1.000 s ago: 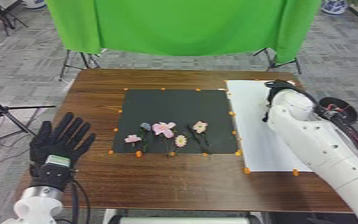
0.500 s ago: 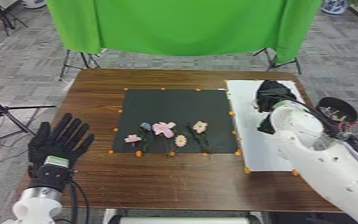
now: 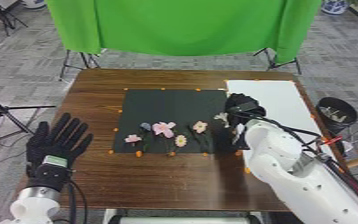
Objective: Arrange flowers
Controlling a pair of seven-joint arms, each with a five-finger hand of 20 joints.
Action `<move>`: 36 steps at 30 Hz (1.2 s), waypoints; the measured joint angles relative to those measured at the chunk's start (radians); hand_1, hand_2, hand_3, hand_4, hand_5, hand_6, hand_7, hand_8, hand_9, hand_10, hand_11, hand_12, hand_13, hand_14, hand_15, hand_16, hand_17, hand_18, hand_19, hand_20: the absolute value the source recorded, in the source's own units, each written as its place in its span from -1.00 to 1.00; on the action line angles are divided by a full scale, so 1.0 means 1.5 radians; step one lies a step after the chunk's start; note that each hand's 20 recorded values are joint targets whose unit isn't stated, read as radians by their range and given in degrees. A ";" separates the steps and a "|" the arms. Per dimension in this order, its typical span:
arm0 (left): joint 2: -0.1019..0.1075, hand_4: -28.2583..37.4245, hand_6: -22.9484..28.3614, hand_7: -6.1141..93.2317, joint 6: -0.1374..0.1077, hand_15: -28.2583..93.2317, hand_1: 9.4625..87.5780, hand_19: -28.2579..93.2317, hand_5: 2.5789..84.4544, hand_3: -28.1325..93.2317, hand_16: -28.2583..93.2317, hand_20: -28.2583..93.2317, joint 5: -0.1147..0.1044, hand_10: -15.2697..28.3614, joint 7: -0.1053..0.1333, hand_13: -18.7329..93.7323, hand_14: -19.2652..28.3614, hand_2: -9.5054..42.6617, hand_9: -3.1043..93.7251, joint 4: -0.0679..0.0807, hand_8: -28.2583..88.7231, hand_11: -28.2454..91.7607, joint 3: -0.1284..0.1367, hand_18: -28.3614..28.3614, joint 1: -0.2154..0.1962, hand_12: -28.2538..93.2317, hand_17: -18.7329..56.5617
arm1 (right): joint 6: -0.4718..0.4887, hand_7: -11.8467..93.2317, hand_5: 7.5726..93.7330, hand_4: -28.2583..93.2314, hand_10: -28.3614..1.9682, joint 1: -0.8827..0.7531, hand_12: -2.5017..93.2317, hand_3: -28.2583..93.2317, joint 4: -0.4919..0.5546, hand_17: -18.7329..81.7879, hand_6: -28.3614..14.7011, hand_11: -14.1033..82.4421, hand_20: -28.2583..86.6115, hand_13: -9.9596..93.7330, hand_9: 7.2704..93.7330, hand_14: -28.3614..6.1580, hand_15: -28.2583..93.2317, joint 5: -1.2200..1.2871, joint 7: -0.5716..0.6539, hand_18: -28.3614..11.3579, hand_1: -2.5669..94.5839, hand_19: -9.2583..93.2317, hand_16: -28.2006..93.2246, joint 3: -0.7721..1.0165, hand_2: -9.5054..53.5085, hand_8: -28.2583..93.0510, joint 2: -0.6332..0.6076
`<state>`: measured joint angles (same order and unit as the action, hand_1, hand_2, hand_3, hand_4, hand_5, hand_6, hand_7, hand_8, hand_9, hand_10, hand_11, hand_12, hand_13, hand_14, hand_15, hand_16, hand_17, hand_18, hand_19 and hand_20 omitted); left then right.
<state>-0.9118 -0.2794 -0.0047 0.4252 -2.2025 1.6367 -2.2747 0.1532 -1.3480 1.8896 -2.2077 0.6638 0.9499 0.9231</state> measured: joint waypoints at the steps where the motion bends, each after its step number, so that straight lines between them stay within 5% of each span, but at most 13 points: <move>1: 0.000 -1.00 0.25 -0.59 0.000 0.05 -0.54 0.08 -0.12 0.63 -0.65 -0.41 0.000 0.42 0.000 -0.29 0.48 -0.13 -0.28 0.000 -0.68 -0.21 0.000 0.53 0.000 -0.35 -0.75 | 0.001 -0.17 0.37 -1.00 0.18 -0.005 -0.12 0.62 0.004 0.26 0.25 -0.51 -0.50 0.57 0.62 0.31 -0.08 -0.012 -0.002 -0.12 0.36 0.82 0.06 -0.005 -1.00 -0.56 0.003; 16: 0.000 -1.00 0.25 -0.59 0.000 0.05 -0.54 0.08 -0.12 0.64 -0.64 -0.41 0.000 0.42 -0.002 -0.29 0.48 -0.15 -0.29 0.001 -0.68 -0.21 0.007 0.53 0.000 -0.35 -0.75 | 0.039 -0.35 0.25 -1.00 -0.04 -0.041 -0.55 0.62 0.054 0.13 0.23 -0.32 -0.24 0.45 0.34 0.21 -0.05 -0.032 -0.018 -0.45 0.31 0.58 0.01 -0.004 -1.00 -0.77 0.011; 26: 0.000 -1.00 0.25 -0.59 0.000 0.04 -0.53 0.08 -0.13 0.63 -0.64 -0.41 0.000 0.42 -0.002 -0.29 0.48 -0.18 -0.29 0.001 -0.68 -0.22 0.014 0.53 -0.007 -0.35 -0.76 | 0.092 -0.42 0.16 -1.00 -0.16 -0.068 -0.60 0.77 0.097 0.08 0.16 -0.38 -0.24 0.37 0.23 -0.06 0.09 -0.035 -0.019 -0.52 0.09 0.59 -0.25 0.027 -1.00 -0.75 -0.005; 36: 0.000 -1.00 0.25 -0.60 0.000 0.04 -0.52 0.08 -0.14 0.64 -0.64 -0.41 0.000 0.43 -0.001 -0.30 0.48 -0.21 -0.30 0.001 -0.67 -0.21 0.017 0.53 -0.009 -0.35 -0.76 | 0.122 -0.47 0.05 -1.00 -0.25 -0.090 -0.62 0.74 0.116 0.03 0.07 -0.43 -0.23 0.33 0.12 -0.14 0.11 -0.031 -0.019 -0.58 -0.06 0.60 -0.27 0.046 -1.00 -0.74 -0.008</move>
<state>-0.9117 -0.2798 -0.0043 0.4233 -2.2013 1.6623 -2.2879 0.3361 -1.4834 2.0634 -2.2540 0.6353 1.0192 0.9118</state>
